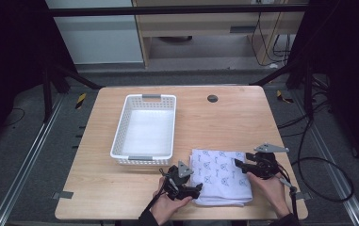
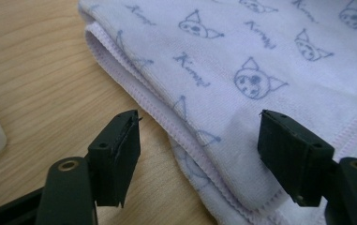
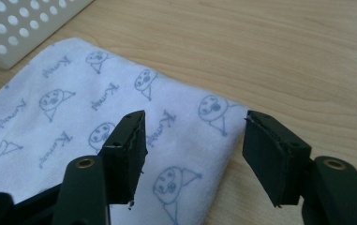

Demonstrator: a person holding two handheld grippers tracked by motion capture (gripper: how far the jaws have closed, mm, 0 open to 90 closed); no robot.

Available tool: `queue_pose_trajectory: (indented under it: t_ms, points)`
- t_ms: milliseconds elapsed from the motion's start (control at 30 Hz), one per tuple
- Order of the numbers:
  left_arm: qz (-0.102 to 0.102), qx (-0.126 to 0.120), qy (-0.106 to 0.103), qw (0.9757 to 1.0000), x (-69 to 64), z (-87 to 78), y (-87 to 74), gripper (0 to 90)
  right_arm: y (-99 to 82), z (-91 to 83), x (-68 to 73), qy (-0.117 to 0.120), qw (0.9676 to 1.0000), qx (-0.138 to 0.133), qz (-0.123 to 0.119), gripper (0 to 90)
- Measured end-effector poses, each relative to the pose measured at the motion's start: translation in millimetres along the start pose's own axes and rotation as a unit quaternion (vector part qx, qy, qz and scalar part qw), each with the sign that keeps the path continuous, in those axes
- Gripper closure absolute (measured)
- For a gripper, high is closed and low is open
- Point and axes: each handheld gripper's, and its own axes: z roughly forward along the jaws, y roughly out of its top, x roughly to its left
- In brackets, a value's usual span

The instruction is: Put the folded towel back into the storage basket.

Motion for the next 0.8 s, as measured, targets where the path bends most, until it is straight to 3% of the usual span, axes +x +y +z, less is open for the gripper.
queue_pose_trajectory:
  t_ms: [433, 800]
  points:
    - [-0.024, 0.001, -0.003, 0.9997, 1.0, 8.1, -5.6, 24.8, -4.8, 11.9, 0.4, -0.004, 0.9993, 0.036, -0.007, 45.0]
    - [-0.021, -0.006, 0.001, 0.9998, -0.6, 10.3, -8.5, 23.9, -5.8, 17.5, -0.9, -0.005, 0.9987, 0.05, 0.005, 44.7]
